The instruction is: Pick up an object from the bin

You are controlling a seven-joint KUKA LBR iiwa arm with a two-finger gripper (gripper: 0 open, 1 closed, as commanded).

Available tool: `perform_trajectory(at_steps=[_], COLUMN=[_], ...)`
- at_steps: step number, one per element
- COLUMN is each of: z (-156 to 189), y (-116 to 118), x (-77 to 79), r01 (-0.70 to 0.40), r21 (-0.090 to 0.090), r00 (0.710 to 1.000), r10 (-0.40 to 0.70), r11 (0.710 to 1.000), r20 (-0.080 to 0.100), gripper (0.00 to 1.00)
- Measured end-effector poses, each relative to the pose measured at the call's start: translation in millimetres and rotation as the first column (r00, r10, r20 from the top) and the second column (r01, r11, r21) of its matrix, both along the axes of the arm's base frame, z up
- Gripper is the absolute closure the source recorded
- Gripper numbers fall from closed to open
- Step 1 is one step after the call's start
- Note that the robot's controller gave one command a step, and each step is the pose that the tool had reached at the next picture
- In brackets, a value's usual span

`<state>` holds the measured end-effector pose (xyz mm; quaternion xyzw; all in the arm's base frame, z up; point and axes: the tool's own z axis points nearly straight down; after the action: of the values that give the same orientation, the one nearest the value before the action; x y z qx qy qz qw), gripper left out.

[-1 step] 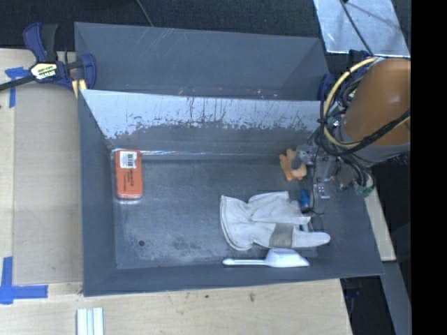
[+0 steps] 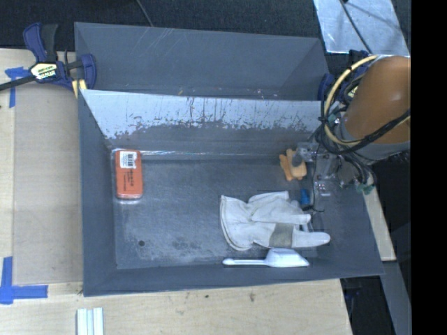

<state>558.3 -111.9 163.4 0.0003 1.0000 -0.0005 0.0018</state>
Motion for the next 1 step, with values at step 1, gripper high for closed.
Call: perform_trajectory(at_steps=[1], z=[-40.5], y=[18.5], x=[3.3], r01=[-0.039], r21=[-0.003], r00=[0.999], r10=[0.039], r11=[0.999], r20=[0.009], gripper=[0.00])
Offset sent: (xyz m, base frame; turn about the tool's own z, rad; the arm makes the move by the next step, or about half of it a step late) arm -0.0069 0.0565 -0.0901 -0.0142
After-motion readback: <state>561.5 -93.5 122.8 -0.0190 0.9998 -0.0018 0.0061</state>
